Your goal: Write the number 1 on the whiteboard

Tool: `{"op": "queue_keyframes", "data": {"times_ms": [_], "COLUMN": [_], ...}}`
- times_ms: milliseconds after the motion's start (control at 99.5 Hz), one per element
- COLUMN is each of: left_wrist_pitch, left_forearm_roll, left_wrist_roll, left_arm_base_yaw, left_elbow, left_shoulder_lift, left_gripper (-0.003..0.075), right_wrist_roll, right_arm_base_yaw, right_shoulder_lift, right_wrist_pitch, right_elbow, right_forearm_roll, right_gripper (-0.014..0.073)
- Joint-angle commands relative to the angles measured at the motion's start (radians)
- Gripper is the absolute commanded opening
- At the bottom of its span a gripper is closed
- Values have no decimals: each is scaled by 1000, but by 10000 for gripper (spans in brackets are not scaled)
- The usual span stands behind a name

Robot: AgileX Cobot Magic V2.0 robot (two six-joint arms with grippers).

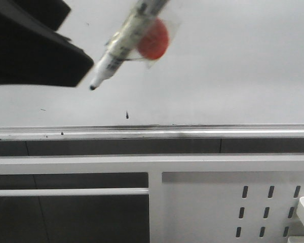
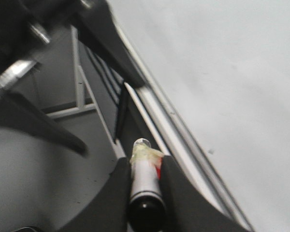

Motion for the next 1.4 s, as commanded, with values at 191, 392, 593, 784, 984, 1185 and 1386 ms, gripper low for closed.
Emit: {"op": "queue_keyframes", "data": {"times_ms": [191,392,593,784,984,1185,1386], "left_wrist_pitch": [127,114,126,125,86,181,247], "left_forearm_roll": [-97,-9,-115,-65,453,829,844], "left_wrist_roll": [-23,-233,-246,-369,-920,-1347,-1415], "left_arm_base_yaw": [-8,3,3,3,3,3,3], "left_elbow": [-37,-33,13,83,224,331,369], "left_shoulder_lift": [-296,-457,-511,-520,-553,-560,-560], "left_gripper": [160,-20,-20,-20,-20,-20,-20], "right_wrist_roll": [-10,-10,44,46,46,46,48], "right_arm_base_yaw": [-67,-67,-70,-111,-186,-194,-200], "right_shoulder_lift": [-137,-124,-143,-204,-218,-215,-215], "right_wrist_pitch": [311,431,170,4,-106,-225,-328], "right_elbow": [-34,-34,-34,-34,-34,25,86], "right_forearm_roll": [-42,-42,-54,-101,-101,-90,-88], "right_gripper": [-71,-71,-69,-69,-69,-69,-69]}}
